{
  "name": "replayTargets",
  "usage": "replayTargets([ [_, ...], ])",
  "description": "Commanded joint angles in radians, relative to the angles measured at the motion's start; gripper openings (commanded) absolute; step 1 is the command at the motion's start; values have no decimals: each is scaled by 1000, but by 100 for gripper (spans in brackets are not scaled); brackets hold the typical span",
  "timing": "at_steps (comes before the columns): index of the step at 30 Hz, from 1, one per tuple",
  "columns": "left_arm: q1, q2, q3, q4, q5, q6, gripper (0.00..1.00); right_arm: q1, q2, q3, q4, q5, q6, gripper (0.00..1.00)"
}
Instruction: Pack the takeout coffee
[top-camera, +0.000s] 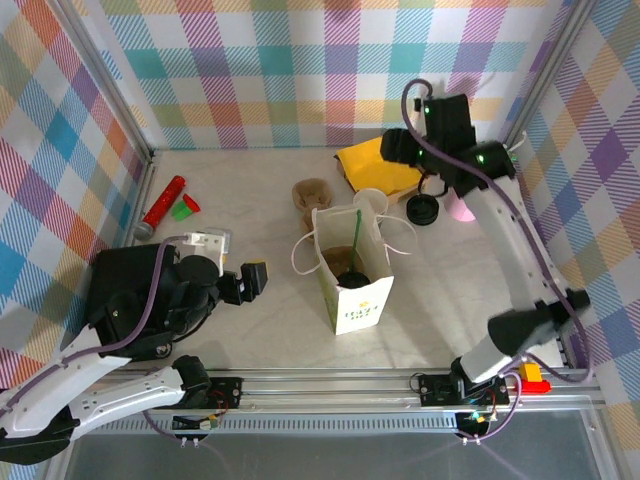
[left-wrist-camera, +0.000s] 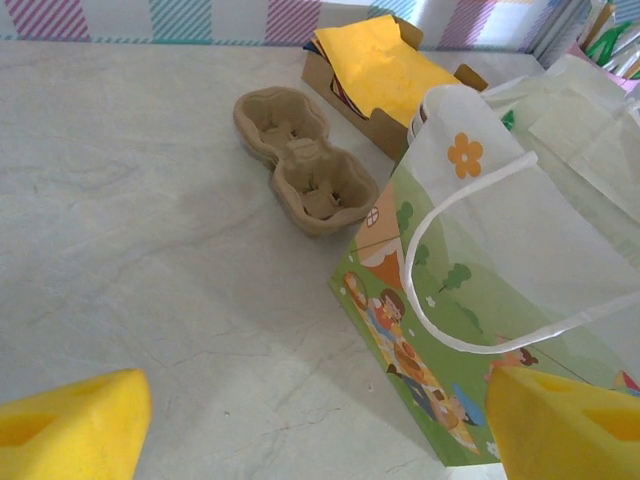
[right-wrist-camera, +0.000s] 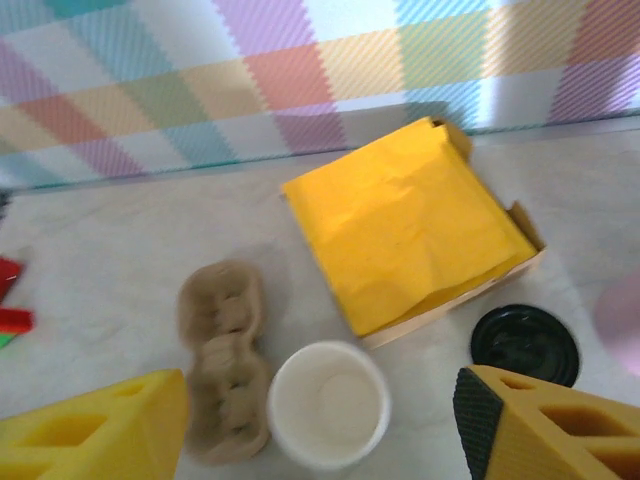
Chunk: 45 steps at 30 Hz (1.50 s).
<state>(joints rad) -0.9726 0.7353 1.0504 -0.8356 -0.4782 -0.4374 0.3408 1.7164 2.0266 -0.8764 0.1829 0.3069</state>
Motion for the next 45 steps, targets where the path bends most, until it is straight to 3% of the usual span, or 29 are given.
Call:
replayTargets([
  [1, 8, 18, 20, 17, 33, -18, 85, -24, 126, 111, -41, 9, -60, 73],
  [8, 8, 24, 39, 7, -6, 16, 86, -55, 382, 255, -36, 27, -94, 73],
  [20, 7, 67, 106, -22, -29, 25, 86, -97, 614, 284, 63, 24, -66, 74],
  [37, 8, 78, 105, -29, -29, -25, 83, -115, 840, 437, 47, -48, -114, 83],
  [45, 8, 52, 90, -46, -27, -47, 82, -115, 891, 455, 76, -64, -86, 82],
])
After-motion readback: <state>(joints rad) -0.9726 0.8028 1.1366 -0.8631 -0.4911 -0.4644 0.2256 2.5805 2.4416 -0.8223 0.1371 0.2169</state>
